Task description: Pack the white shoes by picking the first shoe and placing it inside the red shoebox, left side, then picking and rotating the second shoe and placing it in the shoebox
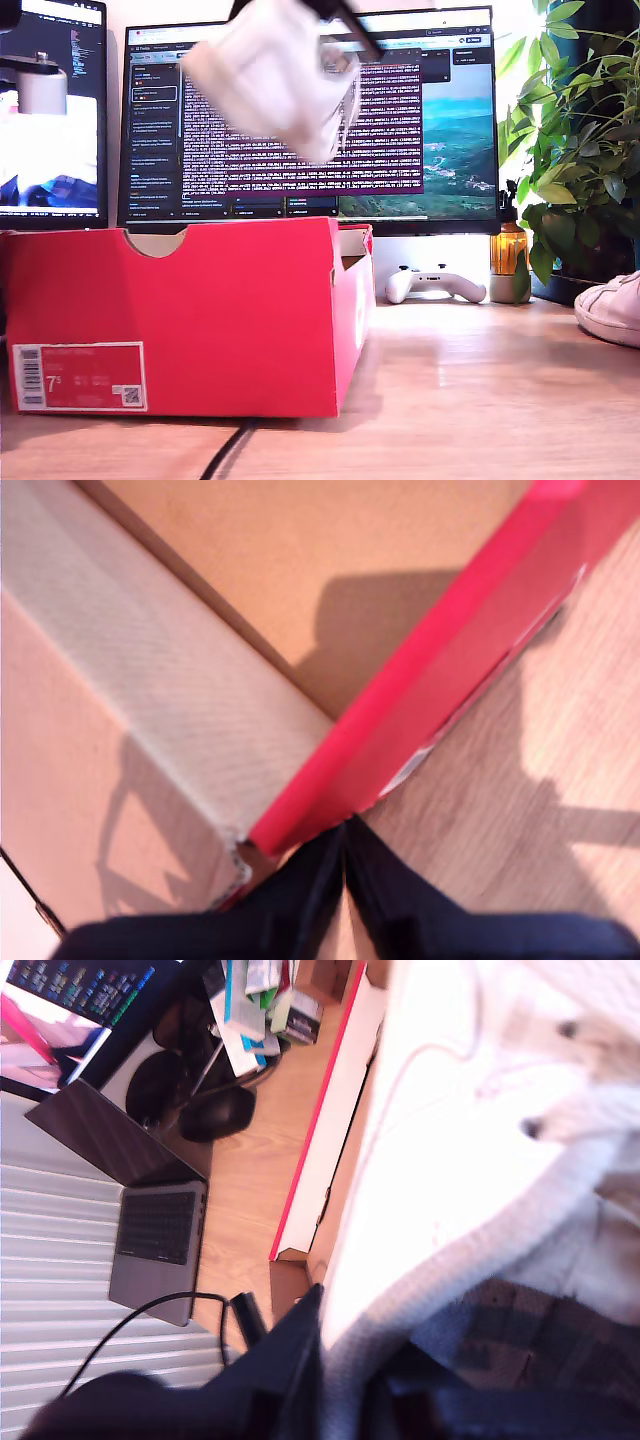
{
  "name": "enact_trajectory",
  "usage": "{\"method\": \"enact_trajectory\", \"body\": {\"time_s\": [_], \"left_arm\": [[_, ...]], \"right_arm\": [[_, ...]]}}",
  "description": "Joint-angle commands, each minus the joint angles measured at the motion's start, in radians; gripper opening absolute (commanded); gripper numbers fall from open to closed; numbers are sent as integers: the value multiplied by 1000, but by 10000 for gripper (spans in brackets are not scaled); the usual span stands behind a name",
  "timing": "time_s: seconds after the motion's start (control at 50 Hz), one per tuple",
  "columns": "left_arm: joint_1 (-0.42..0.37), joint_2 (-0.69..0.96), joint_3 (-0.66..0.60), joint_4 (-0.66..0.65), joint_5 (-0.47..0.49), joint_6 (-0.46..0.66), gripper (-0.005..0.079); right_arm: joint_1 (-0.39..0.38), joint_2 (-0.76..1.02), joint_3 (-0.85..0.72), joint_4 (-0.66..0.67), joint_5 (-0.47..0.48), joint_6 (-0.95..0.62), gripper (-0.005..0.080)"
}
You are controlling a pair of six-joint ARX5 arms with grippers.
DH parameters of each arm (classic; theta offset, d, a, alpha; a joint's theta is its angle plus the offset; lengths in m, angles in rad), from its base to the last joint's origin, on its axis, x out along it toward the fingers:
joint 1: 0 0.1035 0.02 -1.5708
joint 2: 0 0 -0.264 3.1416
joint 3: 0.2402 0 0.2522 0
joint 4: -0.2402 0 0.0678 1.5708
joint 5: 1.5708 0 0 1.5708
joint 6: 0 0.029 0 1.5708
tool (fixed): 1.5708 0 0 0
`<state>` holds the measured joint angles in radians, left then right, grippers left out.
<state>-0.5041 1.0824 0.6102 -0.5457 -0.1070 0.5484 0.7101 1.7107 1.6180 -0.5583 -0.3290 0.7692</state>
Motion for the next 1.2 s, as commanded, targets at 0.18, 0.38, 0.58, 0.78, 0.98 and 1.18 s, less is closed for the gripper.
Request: {"method": "enact_trajectory", "body": {"time_s": [0.18,0.38,0.58,0.78,0.98,1.18], "left_arm": [[-5,4,5,29,1,-9,-19],[-5,4,5,32,2,-9,-19],[-5,4,5,34,2,-9,-19],[-5,4,5,46,2,-9,-19],[-5,4,5,40,2,-9,-19],[-6,4,5,29,2,-10,-19]], "right_arm": [[29,132,18,72,7,24,-13],[34,180,18,110,7,48,-13],[50,212,18,111,7,70,-13],[84,230,18,111,32,68,-13],[101,277,18,105,32,72,-13],[103,290,18,93,95,70,-13]]}}
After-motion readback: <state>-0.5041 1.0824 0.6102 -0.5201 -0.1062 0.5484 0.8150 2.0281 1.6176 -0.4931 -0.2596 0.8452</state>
